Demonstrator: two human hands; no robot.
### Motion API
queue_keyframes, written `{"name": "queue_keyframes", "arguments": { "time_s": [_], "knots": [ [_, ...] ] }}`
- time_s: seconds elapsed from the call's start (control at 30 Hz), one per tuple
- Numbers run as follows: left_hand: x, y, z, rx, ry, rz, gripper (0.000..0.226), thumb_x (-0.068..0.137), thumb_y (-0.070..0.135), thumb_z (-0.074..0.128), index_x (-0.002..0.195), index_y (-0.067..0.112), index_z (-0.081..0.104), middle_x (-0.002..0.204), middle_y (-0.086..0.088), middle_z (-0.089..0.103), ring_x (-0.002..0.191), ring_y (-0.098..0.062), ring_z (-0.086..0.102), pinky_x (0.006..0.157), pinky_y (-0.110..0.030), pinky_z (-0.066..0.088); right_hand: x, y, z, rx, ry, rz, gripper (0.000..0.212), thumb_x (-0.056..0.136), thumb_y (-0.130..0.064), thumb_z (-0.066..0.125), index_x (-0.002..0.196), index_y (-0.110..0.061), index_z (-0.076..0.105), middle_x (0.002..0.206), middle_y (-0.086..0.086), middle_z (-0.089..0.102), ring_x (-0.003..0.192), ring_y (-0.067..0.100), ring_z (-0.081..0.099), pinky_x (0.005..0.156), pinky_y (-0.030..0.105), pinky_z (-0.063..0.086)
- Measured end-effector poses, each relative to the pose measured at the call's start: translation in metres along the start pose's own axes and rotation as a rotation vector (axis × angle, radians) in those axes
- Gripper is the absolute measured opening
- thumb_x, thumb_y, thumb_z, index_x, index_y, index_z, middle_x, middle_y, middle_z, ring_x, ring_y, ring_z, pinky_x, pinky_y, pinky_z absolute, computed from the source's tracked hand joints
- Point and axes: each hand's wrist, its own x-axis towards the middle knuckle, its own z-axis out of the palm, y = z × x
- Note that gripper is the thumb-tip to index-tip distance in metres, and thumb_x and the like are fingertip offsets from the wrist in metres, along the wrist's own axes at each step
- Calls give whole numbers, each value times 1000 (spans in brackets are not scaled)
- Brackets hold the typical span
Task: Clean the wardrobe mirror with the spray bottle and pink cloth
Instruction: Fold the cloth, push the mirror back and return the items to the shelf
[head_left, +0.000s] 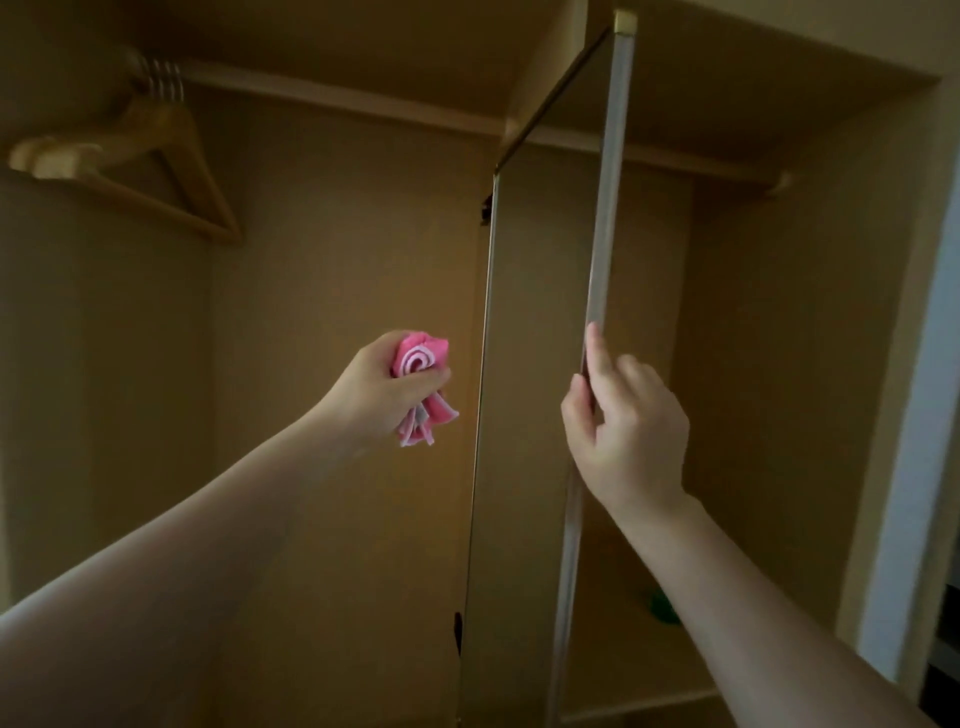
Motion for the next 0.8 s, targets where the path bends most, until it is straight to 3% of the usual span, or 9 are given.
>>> {"name": "queue_keyframes", "arguments": {
  "time_s": [0.07,0.13,0.2,0.27,0.4,0.8],
  "knots": [
    [1,-1,-4,9,4,12,25,89,17,67,110,19,55,87,-10,69,70,-20,74,52,-23,55,-1,-1,-1,-33,19,31,42,96,-18,51,134,0,54,83,11,61,71,19,54,53,33,48],
    [2,-3,-8,12,2,14,25,89,17,68,111,18,55,86,-10,69,70,-20,74,52,-25,57,0,-5,1,-57,29,67,49,95,-21,50,140,-1,45,113,19,58,97,27,58,73,36,55],
    [5,-5,-10,-5,-10,5,25,89,17,68,110,19,55,85,-12,70,71,-23,74,52,-29,58,2,-12,7,-84,-15,58,58,97,-26,45,146,0,32,144,22,41,132,31,42,103,40,45],
    [9,-7,-12,-14,-19,7,25,89,17,68,110,19,55,89,-14,69,73,-24,74,53,-29,58,4,-16,14,-104,-95,39,64,97,-31,41,150,-1,22,157,20,21,147,29,19,116,40,29],
    [15,-16,-17,-2,-38,22,25,88,18,69,108,21,56,90,-14,68,73,-24,74,56,-29,59,1,-15,28,-118,-130,57,70,95,-37,42,152,-5,16,161,17,8,149,27,7,118,43,24],
    [24,-44,-28,38,-15,-14,24,89,18,68,109,19,55,88,-12,69,72,-23,74,54,-24,57,1,1,80,-196,-192,60,74,92,-37,42,152,-2,16,161,20,5,149,30,5,120,44,20]
  ]
}}
